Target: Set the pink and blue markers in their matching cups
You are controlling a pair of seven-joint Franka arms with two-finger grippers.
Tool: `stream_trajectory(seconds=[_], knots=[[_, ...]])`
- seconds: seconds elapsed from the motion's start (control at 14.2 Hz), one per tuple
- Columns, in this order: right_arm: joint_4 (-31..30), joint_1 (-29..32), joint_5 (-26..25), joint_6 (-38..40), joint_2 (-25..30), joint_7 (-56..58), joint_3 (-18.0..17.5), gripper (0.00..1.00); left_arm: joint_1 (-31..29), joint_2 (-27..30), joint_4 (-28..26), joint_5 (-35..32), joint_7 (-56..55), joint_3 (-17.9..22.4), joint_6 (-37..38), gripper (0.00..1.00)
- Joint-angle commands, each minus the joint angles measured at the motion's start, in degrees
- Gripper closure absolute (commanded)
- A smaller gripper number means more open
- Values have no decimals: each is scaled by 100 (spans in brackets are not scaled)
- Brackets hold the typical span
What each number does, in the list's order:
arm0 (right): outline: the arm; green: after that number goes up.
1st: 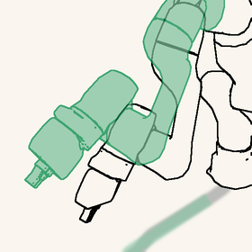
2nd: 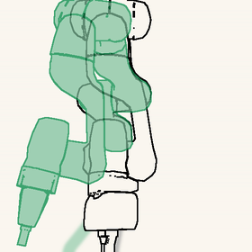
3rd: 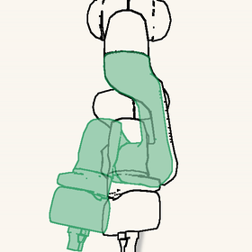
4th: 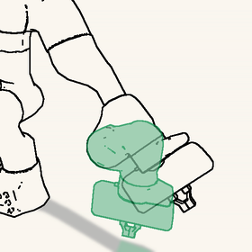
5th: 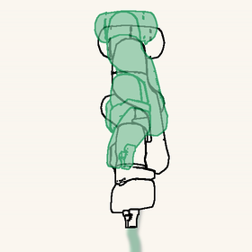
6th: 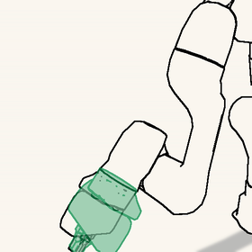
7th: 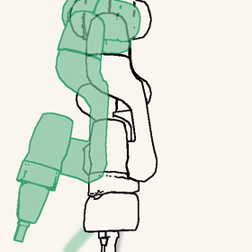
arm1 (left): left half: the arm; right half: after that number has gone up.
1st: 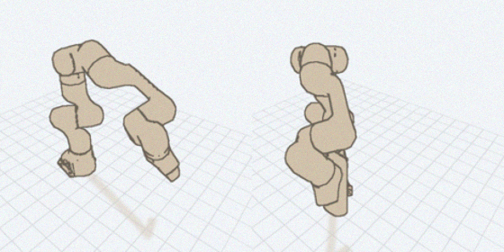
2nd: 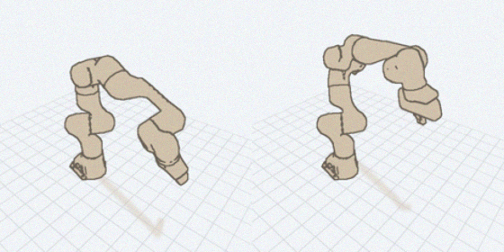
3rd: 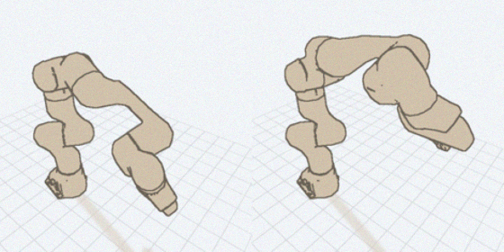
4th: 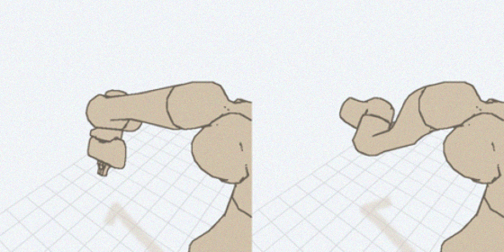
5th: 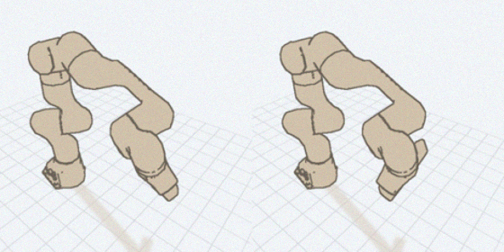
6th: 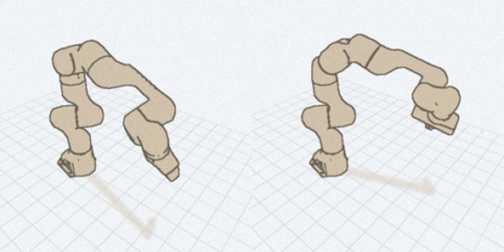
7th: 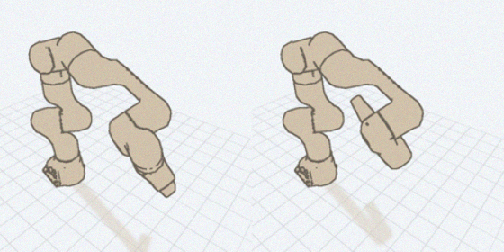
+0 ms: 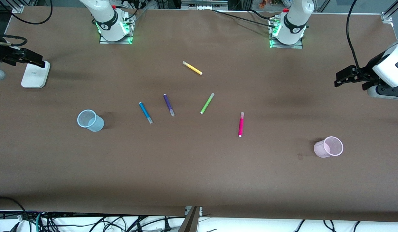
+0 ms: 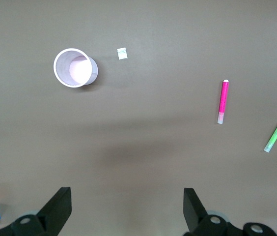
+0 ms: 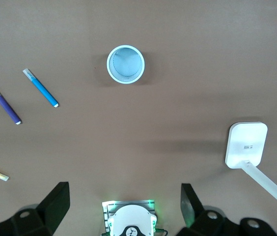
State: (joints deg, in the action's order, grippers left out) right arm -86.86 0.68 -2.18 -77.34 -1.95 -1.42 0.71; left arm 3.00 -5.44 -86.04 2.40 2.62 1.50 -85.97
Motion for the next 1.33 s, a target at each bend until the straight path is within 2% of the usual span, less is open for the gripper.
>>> stream_trajectory(seconds=[0.0, 0.49, 0.63, 0.91, 1.05, 1.26], knots=[[143, 37, -28, 52, -60, 36, -18, 0, 7, 43, -18, 102, -16, -44, 10, 0], [143, 20, 24, 35, -165, -60, -36, 0, -1, 43, -18, 146, -7, -44, -25, 0], [134, -24, 68, 17, -393, 0, -71, 0, 25, 26, -106, 164, -7, -71, -479, 0], [143, -278, 393, -131, -850, 19, -80, 0, 16, 35, -124, 155, -7, -141, -377, 0], [143, -489, 403, -395, -1157, 19, -80, 0, 25, -122, -150, 129, -24, -377, -446, 0], [134, -867, 394, -1000, -1746, 19, -80, 0, 34, -596, -159, 102, -77, -782, -998, 0]])
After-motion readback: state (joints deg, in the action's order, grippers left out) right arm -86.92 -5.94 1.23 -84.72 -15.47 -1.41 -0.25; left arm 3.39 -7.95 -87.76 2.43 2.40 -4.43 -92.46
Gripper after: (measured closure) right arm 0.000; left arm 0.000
